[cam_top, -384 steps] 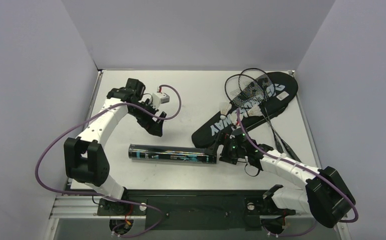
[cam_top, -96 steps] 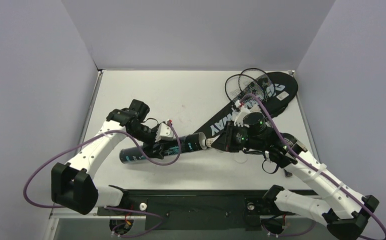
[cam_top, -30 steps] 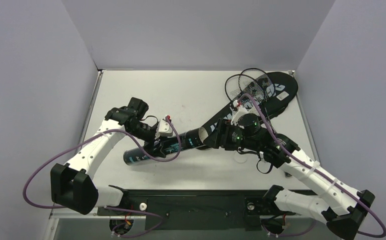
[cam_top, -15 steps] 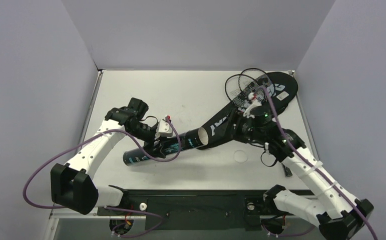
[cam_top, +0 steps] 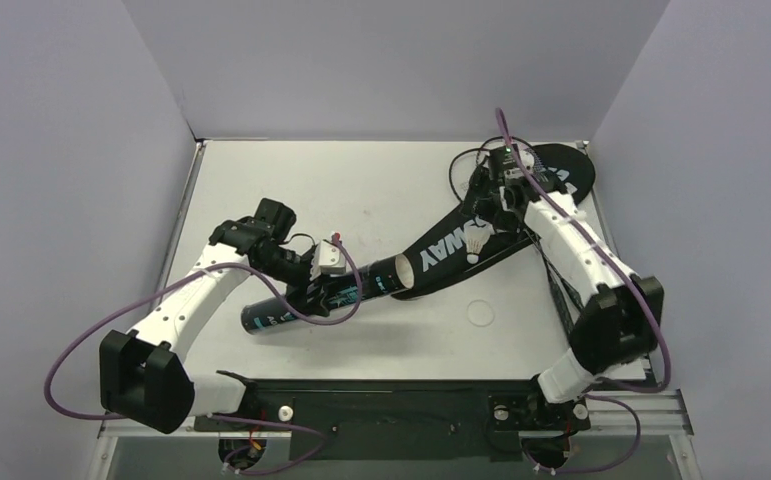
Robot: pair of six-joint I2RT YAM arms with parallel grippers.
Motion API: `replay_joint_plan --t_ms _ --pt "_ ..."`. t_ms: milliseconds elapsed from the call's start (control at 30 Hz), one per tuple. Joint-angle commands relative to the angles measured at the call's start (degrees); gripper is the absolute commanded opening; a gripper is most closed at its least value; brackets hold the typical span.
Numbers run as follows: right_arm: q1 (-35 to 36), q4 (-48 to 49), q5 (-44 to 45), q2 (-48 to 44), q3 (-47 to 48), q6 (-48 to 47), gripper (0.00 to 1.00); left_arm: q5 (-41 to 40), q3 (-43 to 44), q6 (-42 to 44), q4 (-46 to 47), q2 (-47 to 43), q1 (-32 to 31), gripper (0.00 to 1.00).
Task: Pack up the badminton gear
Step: Place the shuttlecock at the shuttle tube, then pick up the shuttlecock at the center of the board.
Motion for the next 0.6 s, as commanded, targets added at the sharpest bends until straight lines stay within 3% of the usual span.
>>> replay_joint_plan --t_ms 0,267,567 --pt "-0.52 -7.94 12.47 8.48 6.73 -1.33 0.65 0.11 -0.41 -0.75 1.73 -2.52 -0.63 0.1" --pt "-2.88 -12.46 17.47 17.56 13.95 4.99 0.62 0.08 -1.37 -0.47 1.93 -3.08 -1.04 0.11" --pt "-4.9 -13.31 14.68 25.65 18.78 10.47 0.6 -0.22 -1.81 0.21 1.52 -3.59 -1.13 0.1"
